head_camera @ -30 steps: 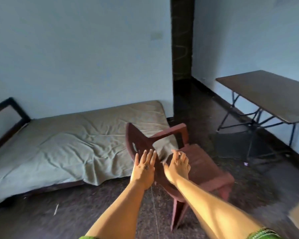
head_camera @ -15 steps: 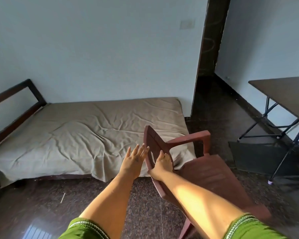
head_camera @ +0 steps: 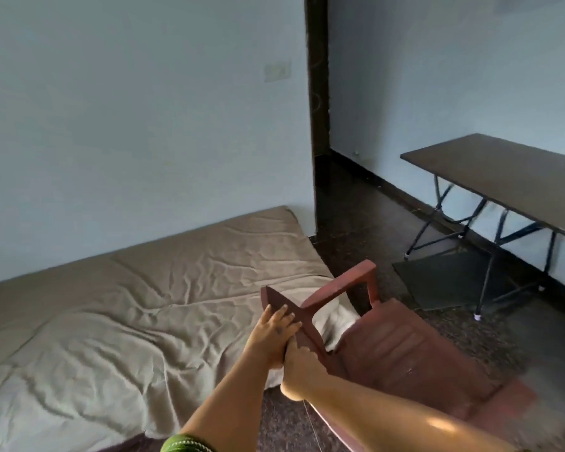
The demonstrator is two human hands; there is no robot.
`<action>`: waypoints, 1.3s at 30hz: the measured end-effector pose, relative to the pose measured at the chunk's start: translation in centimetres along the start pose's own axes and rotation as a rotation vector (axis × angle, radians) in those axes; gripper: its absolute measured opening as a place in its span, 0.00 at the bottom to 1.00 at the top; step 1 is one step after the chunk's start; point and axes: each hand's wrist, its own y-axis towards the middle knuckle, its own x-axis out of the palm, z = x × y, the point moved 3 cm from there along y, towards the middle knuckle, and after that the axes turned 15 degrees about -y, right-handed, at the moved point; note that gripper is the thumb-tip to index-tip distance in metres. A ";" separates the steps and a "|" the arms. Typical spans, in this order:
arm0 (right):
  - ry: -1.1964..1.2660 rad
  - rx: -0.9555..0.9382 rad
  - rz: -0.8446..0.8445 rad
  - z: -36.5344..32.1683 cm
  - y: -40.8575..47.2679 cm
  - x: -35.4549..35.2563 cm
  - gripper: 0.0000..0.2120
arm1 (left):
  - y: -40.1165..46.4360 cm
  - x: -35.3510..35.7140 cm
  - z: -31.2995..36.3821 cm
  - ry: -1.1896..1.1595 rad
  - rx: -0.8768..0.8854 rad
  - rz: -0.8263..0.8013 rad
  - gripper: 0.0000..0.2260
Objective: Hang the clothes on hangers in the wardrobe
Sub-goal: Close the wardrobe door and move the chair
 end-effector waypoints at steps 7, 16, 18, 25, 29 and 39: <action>-0.046 0.101 -0.010 -0.3 -1.4 0.2 0.32 | 1.3 0.8 -2.1 -0.089 0.265 0.066 0.14; -0.039 0.259 0.016 3.9 -3.5 -2.6 0.32 | 3.9 -1.7 1.3 -0.126 0.436 0.070 0.10; -0.031 0.303 0.093 6.2 -4.6 -3.9 0.22 | 4.9 -2.6 3.0 -0.169 0.488 0.115 0.09; -0.174 0.566 0.250 15.8 -8.1 -7.6 0.26 | 9.9 -6.9 9.2 -0.198 0.577 0.168 0.07; -0.246 0.636 0.344 22.5 -9.5 -7.7 0.19 | 12.8 -9.1 12.2 -0.145 0.526 0.153 0.06; -0.278 0.504 0.290 35.7 -4.2 -16.0 0.26 | 23.9 -15.3 17.3 -0.218 0.497 0.137 0.09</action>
